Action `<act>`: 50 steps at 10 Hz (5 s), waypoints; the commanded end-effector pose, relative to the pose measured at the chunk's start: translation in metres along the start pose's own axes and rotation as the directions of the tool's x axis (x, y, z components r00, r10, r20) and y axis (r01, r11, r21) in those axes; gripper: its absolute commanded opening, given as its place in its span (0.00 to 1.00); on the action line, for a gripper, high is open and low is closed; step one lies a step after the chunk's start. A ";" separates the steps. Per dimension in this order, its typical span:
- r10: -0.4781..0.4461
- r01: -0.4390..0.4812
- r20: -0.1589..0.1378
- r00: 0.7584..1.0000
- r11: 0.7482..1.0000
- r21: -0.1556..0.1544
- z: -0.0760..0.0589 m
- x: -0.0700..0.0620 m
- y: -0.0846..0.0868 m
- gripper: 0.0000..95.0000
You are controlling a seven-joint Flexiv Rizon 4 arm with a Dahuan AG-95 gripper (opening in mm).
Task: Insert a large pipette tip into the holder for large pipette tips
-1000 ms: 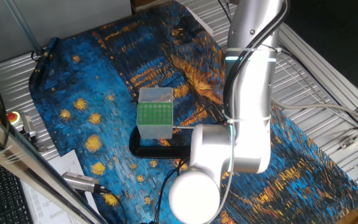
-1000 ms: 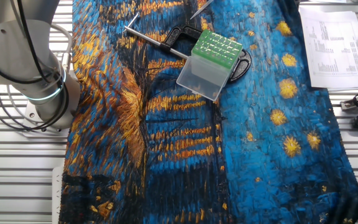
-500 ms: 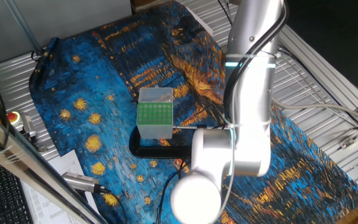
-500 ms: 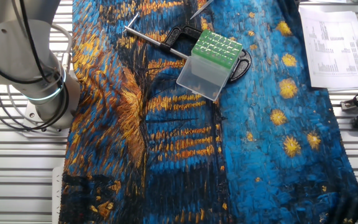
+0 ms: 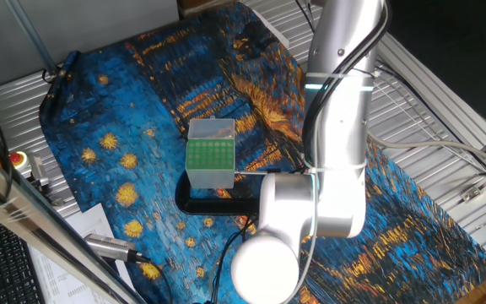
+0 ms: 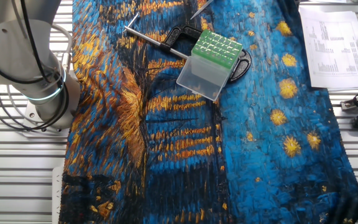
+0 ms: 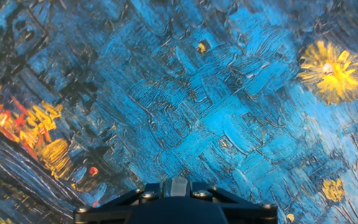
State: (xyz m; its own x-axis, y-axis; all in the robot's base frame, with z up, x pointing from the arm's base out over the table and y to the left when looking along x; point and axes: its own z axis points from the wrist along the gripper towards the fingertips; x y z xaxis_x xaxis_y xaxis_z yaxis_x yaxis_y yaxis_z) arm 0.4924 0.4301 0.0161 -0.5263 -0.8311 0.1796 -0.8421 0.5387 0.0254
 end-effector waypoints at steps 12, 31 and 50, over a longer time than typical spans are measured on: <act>0.001 -0.001 0.011 1.000 1.000 -0.001 0.005 0.001 0.001 0.00; -0.218 0.219 0.060 0.974 0.975 -0.020 -0.118 0.019 -0.017 0.00; -0.203 0.190 0.167 0.965 0.978 0.091 -0.163 0.082 -0.042 0.00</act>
State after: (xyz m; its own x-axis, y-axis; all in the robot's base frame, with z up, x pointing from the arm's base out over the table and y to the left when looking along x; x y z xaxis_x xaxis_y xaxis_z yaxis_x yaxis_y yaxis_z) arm 0.5020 0.3626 0.1864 -0.4202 -0.9073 -0.0175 -0.9048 0.4203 -0.0686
